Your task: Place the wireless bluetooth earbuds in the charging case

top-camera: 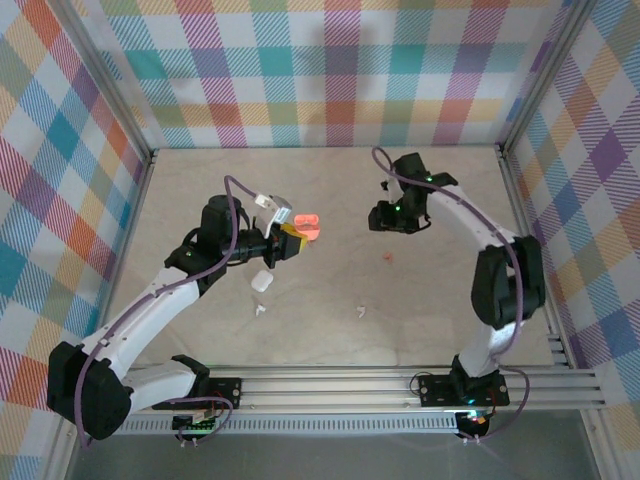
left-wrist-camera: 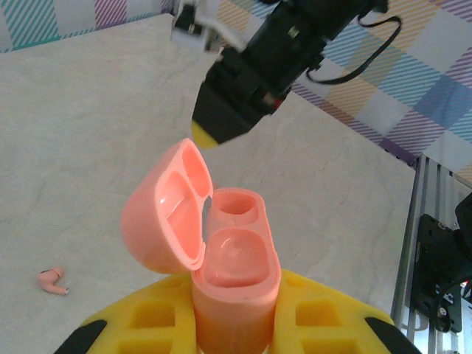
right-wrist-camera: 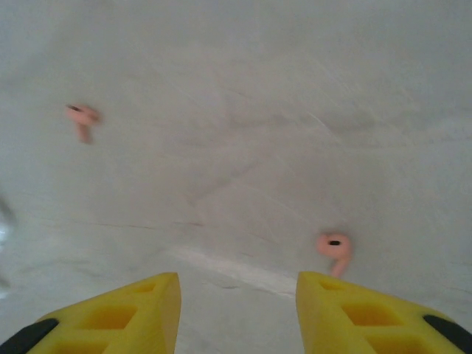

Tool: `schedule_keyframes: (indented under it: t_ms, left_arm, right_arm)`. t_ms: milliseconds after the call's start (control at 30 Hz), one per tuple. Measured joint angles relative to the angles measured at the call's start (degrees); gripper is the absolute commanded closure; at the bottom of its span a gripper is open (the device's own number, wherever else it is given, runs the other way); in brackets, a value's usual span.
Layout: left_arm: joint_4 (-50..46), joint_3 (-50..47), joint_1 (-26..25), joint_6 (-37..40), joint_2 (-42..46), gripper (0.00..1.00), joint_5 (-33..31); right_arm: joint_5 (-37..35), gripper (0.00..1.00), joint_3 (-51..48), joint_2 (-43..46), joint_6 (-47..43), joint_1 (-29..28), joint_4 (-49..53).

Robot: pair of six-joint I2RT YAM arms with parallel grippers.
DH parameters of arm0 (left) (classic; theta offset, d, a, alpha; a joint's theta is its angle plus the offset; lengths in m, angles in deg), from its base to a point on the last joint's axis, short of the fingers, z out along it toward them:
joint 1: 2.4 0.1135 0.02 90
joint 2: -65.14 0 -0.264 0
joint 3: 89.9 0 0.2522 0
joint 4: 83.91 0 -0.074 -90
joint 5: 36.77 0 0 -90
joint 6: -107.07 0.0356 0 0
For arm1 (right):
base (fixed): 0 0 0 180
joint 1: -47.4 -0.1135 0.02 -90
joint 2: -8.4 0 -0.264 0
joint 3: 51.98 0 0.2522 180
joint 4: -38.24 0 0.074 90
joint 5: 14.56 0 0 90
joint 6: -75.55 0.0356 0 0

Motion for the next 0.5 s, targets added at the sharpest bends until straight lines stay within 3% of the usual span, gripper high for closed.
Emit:
schedule_keyframes:
  t_ms: [267, 500]
  left_arm:
    - [0.2, -2.2, 0.0, -0.2, 0.2, 1.00, -0.5]
    - [1.7, -4.3, 0.0, -2.0, 0.2, 1.00, -1.0]
  right_arm:
    - [-8.7, 0.52, 3.9, -5.9, -4.4, -4.9, 6.3]
    - [-12.8, 0.54, 5.0, -8.3, -6.1, -5.0, 8.8]
